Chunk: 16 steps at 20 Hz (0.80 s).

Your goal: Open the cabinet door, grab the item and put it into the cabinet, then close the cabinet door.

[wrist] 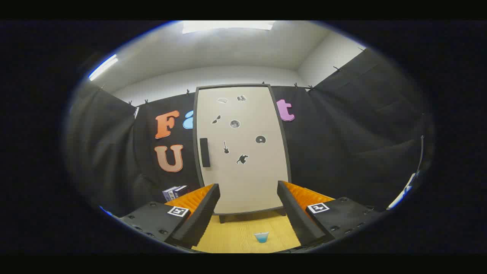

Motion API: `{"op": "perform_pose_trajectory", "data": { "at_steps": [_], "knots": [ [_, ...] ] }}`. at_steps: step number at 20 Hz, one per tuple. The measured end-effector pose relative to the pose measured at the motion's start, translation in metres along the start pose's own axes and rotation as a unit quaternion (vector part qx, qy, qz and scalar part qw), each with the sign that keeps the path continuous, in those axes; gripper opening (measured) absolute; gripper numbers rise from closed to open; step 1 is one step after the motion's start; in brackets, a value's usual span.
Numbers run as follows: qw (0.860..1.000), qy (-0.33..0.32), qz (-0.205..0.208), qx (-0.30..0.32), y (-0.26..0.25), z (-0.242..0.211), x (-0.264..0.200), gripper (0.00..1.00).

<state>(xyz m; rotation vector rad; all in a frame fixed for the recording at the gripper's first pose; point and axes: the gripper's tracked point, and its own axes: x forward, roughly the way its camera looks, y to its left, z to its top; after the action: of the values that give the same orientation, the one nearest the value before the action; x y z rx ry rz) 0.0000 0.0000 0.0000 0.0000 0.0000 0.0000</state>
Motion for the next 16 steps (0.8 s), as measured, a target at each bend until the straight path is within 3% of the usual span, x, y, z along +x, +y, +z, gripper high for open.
{"op": "perform_pose_trajectory", "data": {
  "at_steps": [16],
  "knots": [
    [1.000, -0.012, 0.005, -0.006, 0.0047, 0.0098, 0.0071, 0.97]
  ]
}}
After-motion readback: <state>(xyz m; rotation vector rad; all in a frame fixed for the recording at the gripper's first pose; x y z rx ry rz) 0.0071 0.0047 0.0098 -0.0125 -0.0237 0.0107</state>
